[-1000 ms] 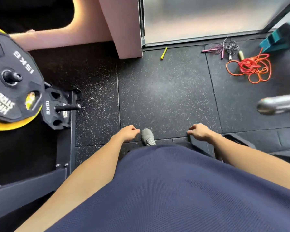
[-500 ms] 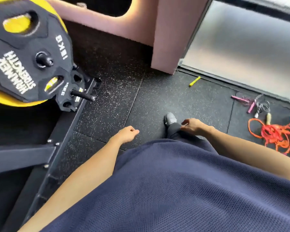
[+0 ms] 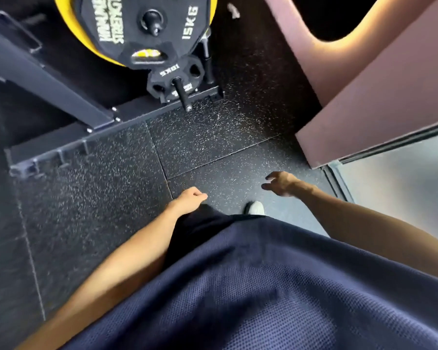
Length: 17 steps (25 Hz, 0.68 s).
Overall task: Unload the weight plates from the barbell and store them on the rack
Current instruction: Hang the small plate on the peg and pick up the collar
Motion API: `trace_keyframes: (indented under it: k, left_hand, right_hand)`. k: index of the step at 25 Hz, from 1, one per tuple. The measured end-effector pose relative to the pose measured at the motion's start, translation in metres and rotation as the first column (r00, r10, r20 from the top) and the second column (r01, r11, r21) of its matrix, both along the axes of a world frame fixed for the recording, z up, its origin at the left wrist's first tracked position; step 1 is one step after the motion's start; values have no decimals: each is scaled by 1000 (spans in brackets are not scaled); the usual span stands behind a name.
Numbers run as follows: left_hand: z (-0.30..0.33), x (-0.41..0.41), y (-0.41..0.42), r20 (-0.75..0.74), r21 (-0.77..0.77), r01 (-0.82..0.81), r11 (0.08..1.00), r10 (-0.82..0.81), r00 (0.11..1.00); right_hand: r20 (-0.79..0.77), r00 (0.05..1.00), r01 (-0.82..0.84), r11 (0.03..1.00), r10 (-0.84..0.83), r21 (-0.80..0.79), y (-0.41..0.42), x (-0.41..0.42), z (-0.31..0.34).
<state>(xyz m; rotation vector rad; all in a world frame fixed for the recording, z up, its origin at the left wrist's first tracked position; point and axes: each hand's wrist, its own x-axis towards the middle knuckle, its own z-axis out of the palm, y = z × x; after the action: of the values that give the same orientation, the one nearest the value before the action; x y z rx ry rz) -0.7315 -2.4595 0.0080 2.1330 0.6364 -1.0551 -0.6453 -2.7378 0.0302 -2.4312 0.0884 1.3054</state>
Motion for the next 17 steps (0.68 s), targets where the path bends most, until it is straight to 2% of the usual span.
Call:
trace_keyframes:
  k: [4,9,13,17]
  left_hand:
    - [12,-7,-11,89,-3,-215,977,214,973]
    - [64,45,35,245,3,-305,952,295,924]
    - [130,106,70,411,32,-360,932,316,855]
    - [209,158,95,575,26,-372,928,291,765]
  right_hand:
    - [19,986,-165,986,165,12,3,23,3]
    - [215,937,-296,953,276,66,41,79,41]
    - [380,888,-328,936,258,131,75,132,91]
    - [565,801,-360,914,199,189,104,184,158]
